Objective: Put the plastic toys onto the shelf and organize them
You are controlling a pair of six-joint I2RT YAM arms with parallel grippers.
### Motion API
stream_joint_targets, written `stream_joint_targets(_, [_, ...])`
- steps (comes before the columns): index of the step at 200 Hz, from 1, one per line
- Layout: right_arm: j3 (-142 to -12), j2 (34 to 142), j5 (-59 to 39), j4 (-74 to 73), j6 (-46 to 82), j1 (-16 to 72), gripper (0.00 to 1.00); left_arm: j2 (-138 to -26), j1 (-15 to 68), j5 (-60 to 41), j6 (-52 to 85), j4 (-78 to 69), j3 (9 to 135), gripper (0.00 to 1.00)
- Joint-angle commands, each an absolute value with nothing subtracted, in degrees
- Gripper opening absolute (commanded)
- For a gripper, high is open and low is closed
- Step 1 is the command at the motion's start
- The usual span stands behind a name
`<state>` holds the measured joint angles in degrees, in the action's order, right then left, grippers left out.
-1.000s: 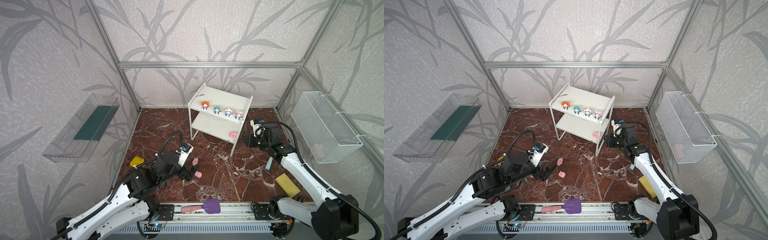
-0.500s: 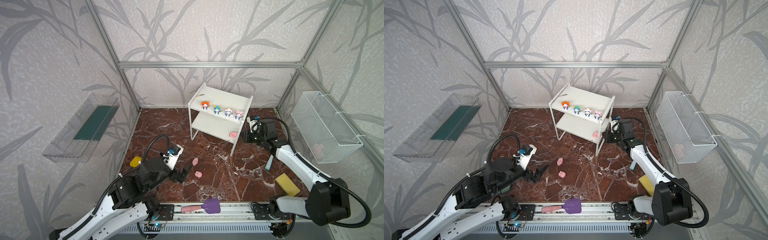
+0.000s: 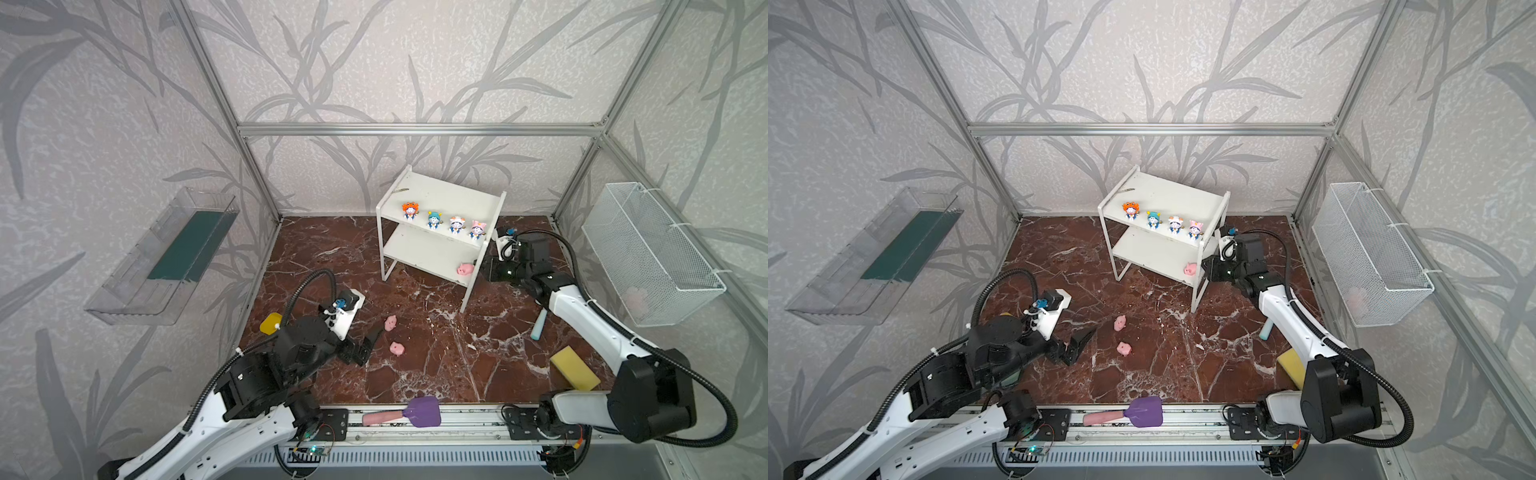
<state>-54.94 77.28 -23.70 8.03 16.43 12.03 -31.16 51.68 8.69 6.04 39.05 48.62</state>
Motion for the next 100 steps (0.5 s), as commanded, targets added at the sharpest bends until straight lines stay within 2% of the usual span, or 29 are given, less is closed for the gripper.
stream_joint_targets(1, [-56.7,78.9,-26.7,5.4,17.2,11.8,0.19,-30.8,51.4,9.2,5.4,40.0,48.2,0.99])
stream_joint_targets(45, [-57.8,80.4,-27.8,4.7,18.1,11.9,0.19,-30.3,51.4,9.2,5.6,40.1,47.9,0.99])
stream_joint_targets(100, [-54.9,74.9,-26.8,6.6,16.8,11.9,0.19,-30.9,51.4,9.2,5.3,39.9,48.0,0.99])
